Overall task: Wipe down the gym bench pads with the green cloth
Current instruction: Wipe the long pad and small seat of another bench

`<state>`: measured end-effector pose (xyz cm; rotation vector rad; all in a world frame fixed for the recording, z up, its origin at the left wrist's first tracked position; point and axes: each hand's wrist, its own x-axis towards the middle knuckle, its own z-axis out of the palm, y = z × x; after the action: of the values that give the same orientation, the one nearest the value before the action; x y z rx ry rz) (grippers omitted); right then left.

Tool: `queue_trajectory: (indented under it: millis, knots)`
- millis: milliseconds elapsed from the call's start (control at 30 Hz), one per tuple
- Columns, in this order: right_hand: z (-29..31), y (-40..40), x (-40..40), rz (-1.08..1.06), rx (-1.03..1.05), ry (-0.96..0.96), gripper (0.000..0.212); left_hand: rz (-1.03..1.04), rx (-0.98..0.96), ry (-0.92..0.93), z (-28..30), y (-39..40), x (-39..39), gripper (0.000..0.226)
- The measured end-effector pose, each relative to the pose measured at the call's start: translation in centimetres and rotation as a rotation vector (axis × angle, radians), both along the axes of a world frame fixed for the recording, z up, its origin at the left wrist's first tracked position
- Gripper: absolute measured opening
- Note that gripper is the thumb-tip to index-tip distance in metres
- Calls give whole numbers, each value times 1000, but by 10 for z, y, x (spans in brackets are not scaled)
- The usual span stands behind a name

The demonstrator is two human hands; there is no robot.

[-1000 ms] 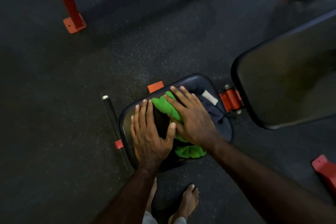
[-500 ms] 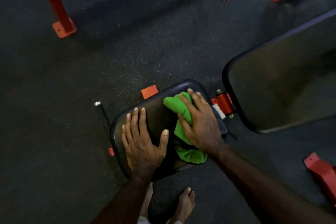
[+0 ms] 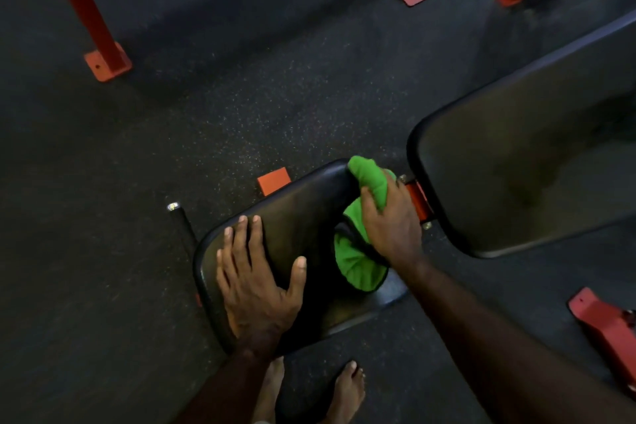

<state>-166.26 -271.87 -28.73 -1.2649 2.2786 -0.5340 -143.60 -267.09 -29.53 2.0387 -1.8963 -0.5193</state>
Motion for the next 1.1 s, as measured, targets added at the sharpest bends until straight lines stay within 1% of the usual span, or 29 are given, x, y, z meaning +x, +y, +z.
queue_trajectory:
  millis: [33, 67, 100, 167, 233, 267, 300, 333, 400, 500, 533, 567, 600, 667, 700, 733, 800, 900, 933, 967, 1000, 1100]
  knots:
    - [-3, -14, -2, -95, 54, -11, 47, -3, 5, -1, 0, 0, 0, 89]
    - [-3, -28, 1, -131, 92, 1, 45, -7, 7, -5, 0, -1, -1, 89]
    - [-2, -35, 8, -108, 85, 27, 48, -10, 5, -16, 0, 0, 0, 89]
    - [2, -30, 25, 81, -4, 81, 60, -1, -11, -29, -1, 0, -1, 88]
    - [3, 3, 36, 305, -41, 122, 68, 5, -26, -31, 0, 0, -1, 87]
    - [5, 24, 36, 353, -48, 122, 69, 4, -29, -32, 1, 0, -2, 86]
    - [7, 41, 33, 344, -52, 112, 70, 1, -26, -40, 1, 0, -3, 86]
    - [6, 52, 27, 294, -50, 116, 69, 0, -17, -51, 1, 1, -3, 86]
    - [3, 46, 19, 149, -23, 126, 65, 6, -5, -67, 1, 0, -3, 86]
    - [-3, -4, 23, -180, 70, 47, 57, 14, -10, -69, 0, 1, -3, 85]
    - [-2, -15, 29, -197, 67, 59, 57, 19, -14, -70, 1, 0, -3, 85]
    - [-1, -18, 36, -129, 35, 101, 60, 20, -21, -72, 1, 0, -4, 85]
    - [0, -10, 41, 9, -4, 138, 64, 17, -25, -76, 1, 0, -4, 84]
    - [5, 21, 42, 292, -47, 133, 70, 10, -23, -71, 1, 0, -5, 84]
    - [5, 40, 36, 370, -48, 116, 71, 8, -16, -67, 1, 0, -4, 84]
    - [6, 58, 27, 381, -39, 108, 72, 11, -10, -65, 2, 0, -5, 84]
    - [4, 77, 10, 219, -24, 97, 69, 13, 3, -58, 3, 0, -5, 85]
    - [-1, 41, 7, -169, 33, -34, 61, 17, 13, -56, 3, -1, -5, 85]
    - [-1, 25, 12, -241, 49, -44, 61, 12, 11, -62, 3, 0, -5, 85]
    - [0, 11, 19, -251, 49, -18, 63, 7, 5, -61, 3, 0, -5, 84]
    - [1, 4, 26, -195, 37, 26, 66, 2, 0, -59, 3, 1, -4, 84]
    - [5, 34, 36, 165, -29, 100, 71, 8, -16, -56, 3, 1, -4, 83]
